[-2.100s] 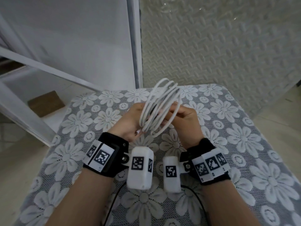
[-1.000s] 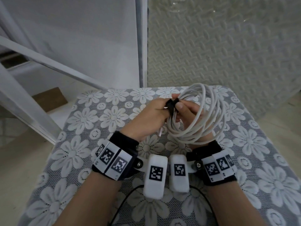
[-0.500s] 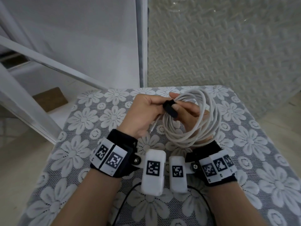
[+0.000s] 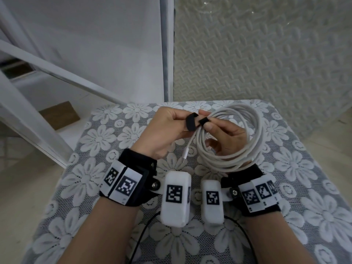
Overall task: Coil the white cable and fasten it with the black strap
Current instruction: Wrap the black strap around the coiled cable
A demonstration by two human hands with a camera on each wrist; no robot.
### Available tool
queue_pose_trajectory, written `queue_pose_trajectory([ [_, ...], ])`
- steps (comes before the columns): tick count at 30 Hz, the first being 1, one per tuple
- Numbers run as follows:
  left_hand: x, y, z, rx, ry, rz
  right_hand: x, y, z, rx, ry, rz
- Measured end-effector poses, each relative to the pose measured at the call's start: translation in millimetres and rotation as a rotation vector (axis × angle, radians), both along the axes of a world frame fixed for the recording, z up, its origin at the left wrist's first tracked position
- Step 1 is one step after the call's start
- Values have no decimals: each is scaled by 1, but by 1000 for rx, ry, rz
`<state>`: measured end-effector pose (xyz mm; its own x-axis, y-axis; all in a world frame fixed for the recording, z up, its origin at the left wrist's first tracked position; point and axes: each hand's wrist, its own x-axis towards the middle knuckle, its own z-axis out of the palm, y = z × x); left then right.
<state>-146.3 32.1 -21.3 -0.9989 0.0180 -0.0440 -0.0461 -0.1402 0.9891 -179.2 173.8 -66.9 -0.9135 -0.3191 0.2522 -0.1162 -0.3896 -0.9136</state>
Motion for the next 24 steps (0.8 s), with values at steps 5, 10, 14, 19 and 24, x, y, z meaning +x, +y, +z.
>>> queue_pose_trajectory([
  [5, 1, -4, 1, -35, 0, -33, 2, 0, 1, -22, -44, -14],
  [10, 0, -6, 1, -88, 38, -3, 3, -2, 2, 33, -20, -29],
  [14, 0, -5, 0, -133, 89, 20, 2, -2, 0, 24, -43, -33],
  [19, 0, -5, -2, -100, 116, 55, 0, -2, -2, -16, -54, -2],
  [24, -1, -7, -4, -45, 73, 58, -3, -2, -6, -68, -44, 22],
])
